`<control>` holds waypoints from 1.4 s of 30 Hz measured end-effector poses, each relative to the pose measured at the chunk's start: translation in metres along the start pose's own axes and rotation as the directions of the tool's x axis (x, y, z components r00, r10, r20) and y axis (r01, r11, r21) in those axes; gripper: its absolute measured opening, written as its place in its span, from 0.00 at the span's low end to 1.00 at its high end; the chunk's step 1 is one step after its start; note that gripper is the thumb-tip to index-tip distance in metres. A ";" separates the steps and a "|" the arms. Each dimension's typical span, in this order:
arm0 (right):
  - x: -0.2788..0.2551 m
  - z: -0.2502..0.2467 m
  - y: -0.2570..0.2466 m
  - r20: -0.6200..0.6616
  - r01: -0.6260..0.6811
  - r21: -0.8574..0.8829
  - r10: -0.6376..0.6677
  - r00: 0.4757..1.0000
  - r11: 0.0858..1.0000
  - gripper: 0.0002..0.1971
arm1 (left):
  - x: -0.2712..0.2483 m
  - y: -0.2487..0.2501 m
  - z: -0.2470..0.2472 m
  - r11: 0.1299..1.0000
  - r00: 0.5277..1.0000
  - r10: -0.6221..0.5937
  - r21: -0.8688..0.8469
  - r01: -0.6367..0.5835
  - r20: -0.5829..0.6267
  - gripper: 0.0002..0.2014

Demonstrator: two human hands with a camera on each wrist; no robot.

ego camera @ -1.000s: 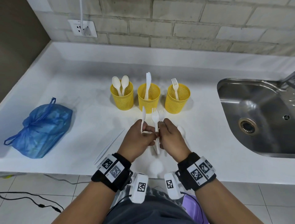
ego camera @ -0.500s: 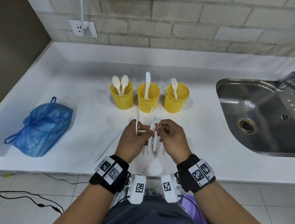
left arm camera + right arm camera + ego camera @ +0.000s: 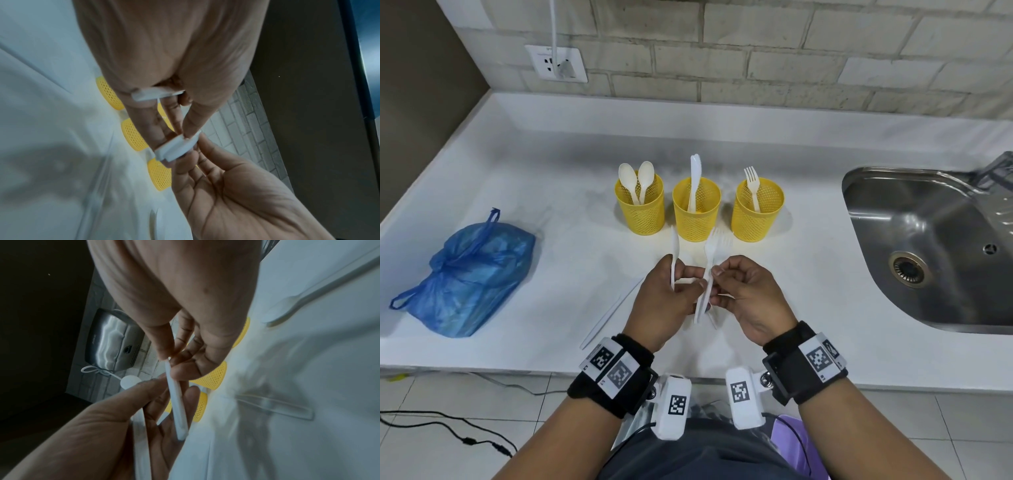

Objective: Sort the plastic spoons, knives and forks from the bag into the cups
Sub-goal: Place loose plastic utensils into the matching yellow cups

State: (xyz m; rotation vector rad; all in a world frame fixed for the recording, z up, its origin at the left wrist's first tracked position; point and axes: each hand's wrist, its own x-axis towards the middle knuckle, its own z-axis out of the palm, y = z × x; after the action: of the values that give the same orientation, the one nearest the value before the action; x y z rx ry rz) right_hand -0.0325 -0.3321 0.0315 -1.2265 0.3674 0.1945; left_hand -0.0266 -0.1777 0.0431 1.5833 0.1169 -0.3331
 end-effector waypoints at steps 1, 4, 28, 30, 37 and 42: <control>-0.001 -0.001 -0.001 0.012 -0.003 0.001 0.003 1.000 1.000 0.06 | 0.000 0.000 0.000 1.000 1.000 -0.003 0.004 0.003 0.000 0.15; -0.002 -0.001 -0.002 0.042 -0.029 0.008 0.029 0.999 1.000 0.06 | -0.001 0.000 0.000 0.999 1.000 -0.002 0.039 0.002 0.003 0.16; 0.004 0.010 -0.005 -0.022 -0.069 0.001 0.069 0.997 0.998 0.06 | -0.002 0.000 -0.002 0.887 0.975 0.215 0.409 -0.216 0.048 0.16; 0.004 0.010 -0.006 -0.025 -0.085 0.017 0.085 0.996 0.996 0.05 | -0.001 -0.001 -0.001 0.862 0.968 0.240 0.442 -0.249 0.076 0.17; 0.008 0.001 -0.006 -0.056 -0.050 -0.269 0.036 0.998 0.962 0.08 | 0.006 0.000 -0.006 0.856 0.973 0.181 0.464 -0.228 0.144 0.10; 0.012 -0.029 -0.015 -0.067 0.023 -0.642 -0.086 0.994 0.766 0.05 | 0.010 -0.010 -0.012 0.813 0.973 0.133 0.541 -0.216 0.189 0.18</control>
State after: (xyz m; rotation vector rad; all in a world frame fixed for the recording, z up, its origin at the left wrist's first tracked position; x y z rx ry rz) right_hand -0.0215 -0.3654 0.0319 -1.9348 0.3557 0.2222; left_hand -0.0180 -0.1669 0.0307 2.1299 -0.2652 -0.3533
